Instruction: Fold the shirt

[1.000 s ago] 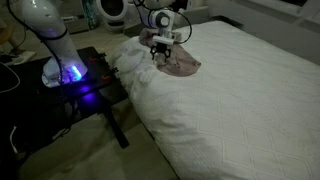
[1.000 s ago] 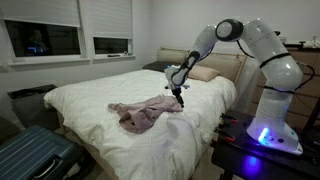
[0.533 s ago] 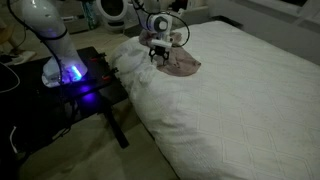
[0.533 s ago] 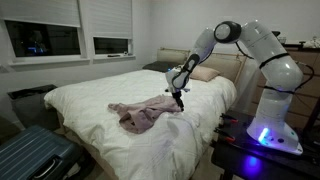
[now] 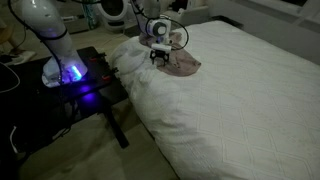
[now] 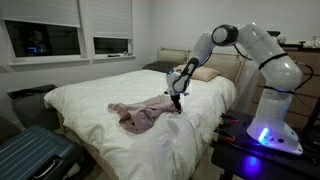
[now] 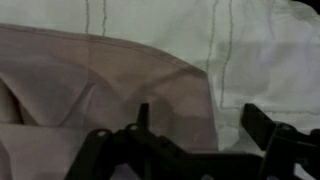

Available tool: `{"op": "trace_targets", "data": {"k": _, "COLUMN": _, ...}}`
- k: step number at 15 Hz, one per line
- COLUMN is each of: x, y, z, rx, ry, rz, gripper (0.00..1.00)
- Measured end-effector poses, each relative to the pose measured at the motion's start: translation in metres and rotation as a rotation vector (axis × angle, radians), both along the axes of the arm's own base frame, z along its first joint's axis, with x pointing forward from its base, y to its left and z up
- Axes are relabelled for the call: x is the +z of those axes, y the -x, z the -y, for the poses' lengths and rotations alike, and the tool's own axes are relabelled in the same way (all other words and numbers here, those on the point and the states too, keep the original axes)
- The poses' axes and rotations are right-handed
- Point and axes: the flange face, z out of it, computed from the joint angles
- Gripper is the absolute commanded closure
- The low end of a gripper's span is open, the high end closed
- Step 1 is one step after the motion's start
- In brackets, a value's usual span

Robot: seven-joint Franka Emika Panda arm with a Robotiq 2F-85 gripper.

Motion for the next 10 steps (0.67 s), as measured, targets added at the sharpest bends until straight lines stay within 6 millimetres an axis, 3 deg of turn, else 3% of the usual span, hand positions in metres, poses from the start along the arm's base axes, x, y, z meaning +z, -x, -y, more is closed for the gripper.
{"op": "trace_targets", "data": {"k": 9, "x": 0.0003, "y": -0.0064, "z": 0.0010, "rx": 0.000, "ry": -0.007, "rz": 0.046, "gripper": 0.99}}
{"op": "trace_targets", "data": {"k": 10, "x": 0.0010, "y": -0.0072, "z": 0.0012, "rx": 0.000, "ry": -0.007, "rz": 0.048, "gripper": 1.00}}
